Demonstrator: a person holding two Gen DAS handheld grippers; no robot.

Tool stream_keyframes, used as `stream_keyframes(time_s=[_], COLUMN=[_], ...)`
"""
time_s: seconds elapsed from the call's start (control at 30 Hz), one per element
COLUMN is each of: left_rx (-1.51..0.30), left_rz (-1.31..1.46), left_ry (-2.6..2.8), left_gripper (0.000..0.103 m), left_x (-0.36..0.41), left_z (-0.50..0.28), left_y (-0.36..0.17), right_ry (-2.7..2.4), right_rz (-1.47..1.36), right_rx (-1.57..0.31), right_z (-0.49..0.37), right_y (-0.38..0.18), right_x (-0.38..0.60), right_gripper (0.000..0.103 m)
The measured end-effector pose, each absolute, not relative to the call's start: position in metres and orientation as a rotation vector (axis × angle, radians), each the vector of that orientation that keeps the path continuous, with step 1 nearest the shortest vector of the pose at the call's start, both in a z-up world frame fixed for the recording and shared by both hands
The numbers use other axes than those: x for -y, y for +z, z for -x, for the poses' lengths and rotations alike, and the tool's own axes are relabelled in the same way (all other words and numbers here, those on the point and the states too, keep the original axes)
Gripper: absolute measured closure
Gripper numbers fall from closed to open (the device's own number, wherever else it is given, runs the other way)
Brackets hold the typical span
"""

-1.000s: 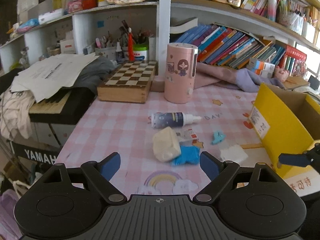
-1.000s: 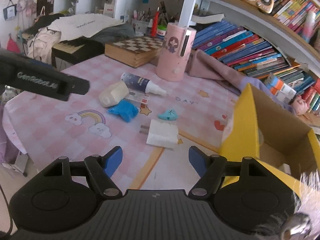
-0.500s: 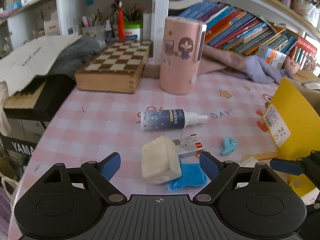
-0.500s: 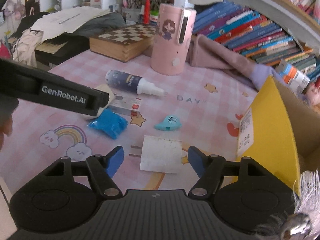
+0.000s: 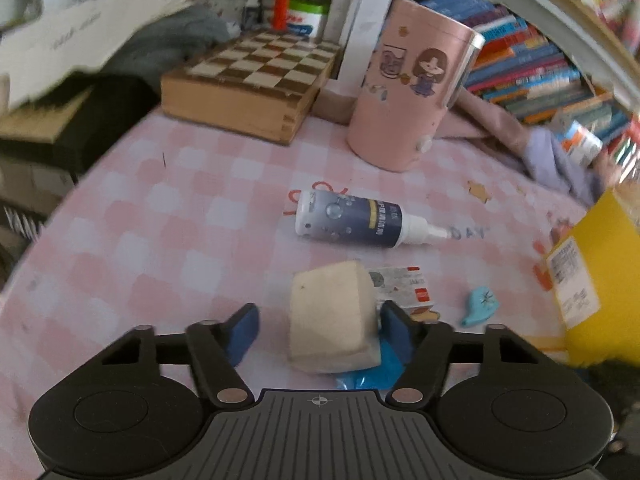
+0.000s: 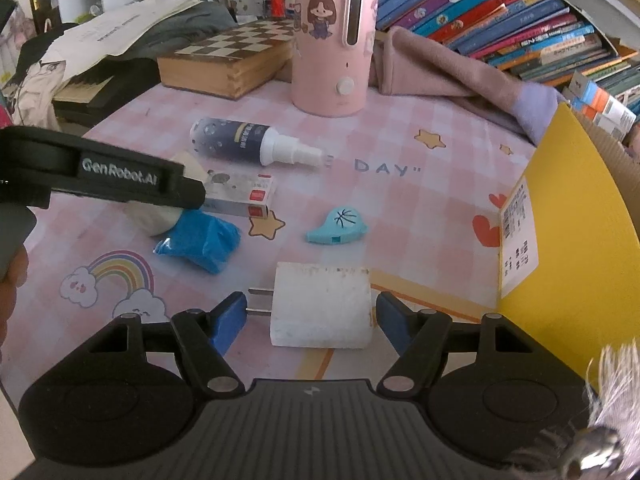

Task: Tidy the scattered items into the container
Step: 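Close the left tool on the eraser while the right tool grasps the large charger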

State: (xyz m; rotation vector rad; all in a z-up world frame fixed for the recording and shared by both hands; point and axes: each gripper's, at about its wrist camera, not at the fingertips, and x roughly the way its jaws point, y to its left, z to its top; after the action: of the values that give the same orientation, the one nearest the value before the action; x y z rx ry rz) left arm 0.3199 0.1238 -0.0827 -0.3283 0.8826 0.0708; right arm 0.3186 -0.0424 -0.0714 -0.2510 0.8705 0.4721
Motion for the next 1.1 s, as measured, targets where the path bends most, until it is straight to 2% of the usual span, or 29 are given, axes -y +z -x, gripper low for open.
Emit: stream_keyframes(time_s=[0.07, 0.23, 1.1], left_rx=[-0.879, -0.876, -0.663], left_rz=[0.365, 0.331, 0.353], left_ry=[0.046, 0.039, -0.038], left_gripper=[0.059, 0.066, 0.07], left_x=[-0.125, -0.12, -0.111], left_z=[-0.32, -0.318, -0.247], left_y=[-0.083, -0.079, 0.005], right_ry=[0.473, 0.481, 0.495], right_rz=[0.245, 0.238, 0.242], right_rx=[-0.88, -0.884, -0.708], right_z=[-0.319, -0.318, -0.273], right_y=[-0.072, -0.073, -0.009], right_x=[0.043, 0.043, 0.073], right_gripper=[0.036, 0.04, 0.04])
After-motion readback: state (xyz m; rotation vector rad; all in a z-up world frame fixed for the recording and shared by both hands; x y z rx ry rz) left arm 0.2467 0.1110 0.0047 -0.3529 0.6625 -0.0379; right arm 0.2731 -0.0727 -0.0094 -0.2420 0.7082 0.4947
